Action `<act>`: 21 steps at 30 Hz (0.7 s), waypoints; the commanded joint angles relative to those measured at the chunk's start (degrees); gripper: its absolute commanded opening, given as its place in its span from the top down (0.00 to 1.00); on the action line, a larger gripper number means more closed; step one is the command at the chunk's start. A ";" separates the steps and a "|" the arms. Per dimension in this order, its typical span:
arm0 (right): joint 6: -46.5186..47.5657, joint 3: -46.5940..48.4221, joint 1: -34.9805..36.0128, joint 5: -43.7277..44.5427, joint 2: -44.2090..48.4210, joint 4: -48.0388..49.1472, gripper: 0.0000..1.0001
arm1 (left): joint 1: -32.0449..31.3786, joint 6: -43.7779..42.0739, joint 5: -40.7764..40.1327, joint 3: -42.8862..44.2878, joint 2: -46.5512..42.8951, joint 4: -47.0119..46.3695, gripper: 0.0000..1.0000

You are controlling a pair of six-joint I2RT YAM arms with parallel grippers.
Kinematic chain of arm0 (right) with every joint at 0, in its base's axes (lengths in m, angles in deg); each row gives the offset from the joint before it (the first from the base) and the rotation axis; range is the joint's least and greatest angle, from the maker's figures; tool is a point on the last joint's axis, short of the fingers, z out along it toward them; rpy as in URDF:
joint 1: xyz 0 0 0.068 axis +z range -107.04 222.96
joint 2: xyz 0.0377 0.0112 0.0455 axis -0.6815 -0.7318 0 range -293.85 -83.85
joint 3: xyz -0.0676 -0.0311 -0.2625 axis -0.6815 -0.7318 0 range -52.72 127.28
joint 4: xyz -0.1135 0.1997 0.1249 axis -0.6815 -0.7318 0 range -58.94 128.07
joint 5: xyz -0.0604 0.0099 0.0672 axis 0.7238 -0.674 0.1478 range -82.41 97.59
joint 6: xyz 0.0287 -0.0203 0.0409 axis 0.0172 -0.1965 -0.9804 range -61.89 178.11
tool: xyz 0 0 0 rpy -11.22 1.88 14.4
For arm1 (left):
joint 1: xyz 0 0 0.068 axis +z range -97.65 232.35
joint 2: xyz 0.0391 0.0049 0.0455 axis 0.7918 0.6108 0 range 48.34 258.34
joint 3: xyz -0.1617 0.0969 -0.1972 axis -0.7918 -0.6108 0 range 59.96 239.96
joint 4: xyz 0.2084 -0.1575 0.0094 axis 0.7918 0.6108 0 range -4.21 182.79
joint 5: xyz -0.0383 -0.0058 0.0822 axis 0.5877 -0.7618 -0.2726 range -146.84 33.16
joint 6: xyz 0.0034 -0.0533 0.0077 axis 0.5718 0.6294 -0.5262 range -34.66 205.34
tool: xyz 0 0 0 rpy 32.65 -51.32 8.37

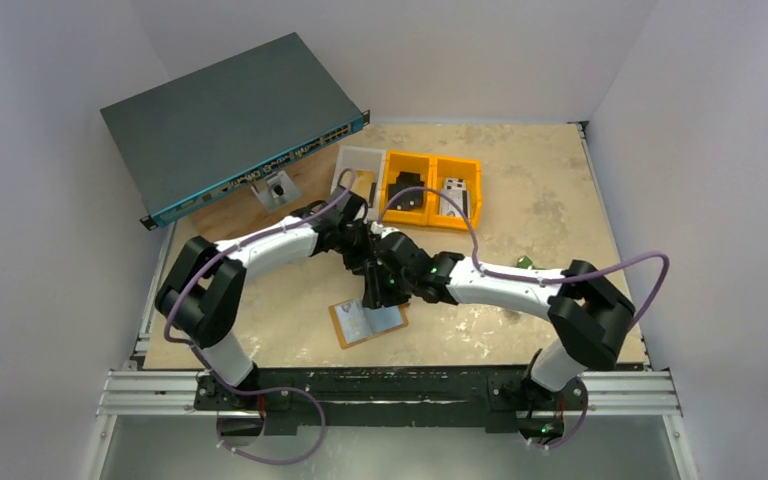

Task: Take the credit cards out of the card holder
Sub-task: Remove the credit card from the card holder.

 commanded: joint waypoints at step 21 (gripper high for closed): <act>-1.89 2.28 2.70 -7.10 -11.97 7.77 0.60 | 7.71 -4.48 -2.62 -25.07 -22.12 2.82 0.73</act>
